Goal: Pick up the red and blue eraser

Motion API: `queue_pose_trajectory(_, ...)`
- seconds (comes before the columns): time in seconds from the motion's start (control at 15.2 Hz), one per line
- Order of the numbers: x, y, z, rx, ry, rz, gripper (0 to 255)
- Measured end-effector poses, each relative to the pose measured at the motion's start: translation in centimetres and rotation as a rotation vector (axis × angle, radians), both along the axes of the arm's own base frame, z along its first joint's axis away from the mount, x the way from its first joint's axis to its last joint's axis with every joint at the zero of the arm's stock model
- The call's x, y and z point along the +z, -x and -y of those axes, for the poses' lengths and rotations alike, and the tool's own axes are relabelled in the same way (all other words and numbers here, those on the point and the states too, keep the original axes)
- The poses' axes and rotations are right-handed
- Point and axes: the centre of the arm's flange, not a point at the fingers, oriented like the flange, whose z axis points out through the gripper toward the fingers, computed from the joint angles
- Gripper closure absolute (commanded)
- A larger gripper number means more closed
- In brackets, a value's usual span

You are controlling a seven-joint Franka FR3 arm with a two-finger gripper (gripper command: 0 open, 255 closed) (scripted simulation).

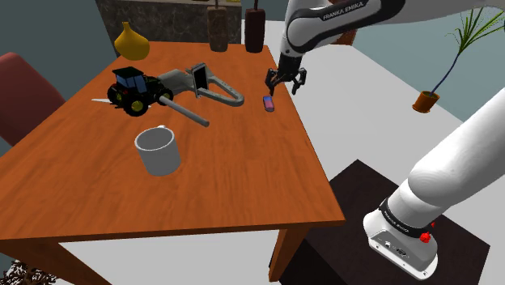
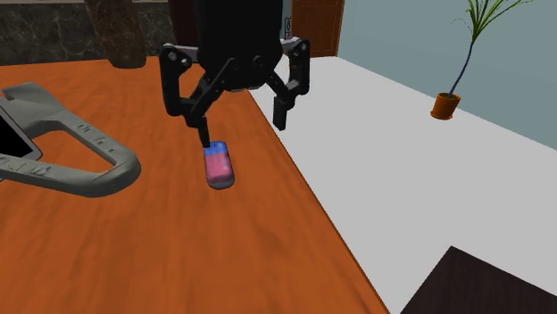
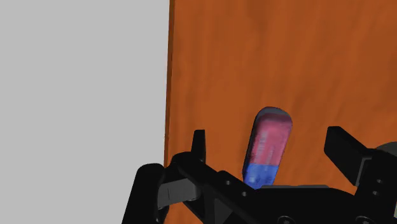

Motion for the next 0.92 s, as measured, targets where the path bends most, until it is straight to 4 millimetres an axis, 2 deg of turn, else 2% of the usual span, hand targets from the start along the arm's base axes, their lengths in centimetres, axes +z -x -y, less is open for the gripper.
queue_pose_trajectory(0.26, -2.3, -4.7, 0.1, -0.093, -0.005, 0.003, 0)
queue_pose_trajectory(0.46, -4.1, -7.3, 0.4, -0.147, -0.008, 0.005, 0)
queue_pose_trajectory(0.92, -7.6, -7.7, 0.6, -0.158, -0.009, 0.005, 0)
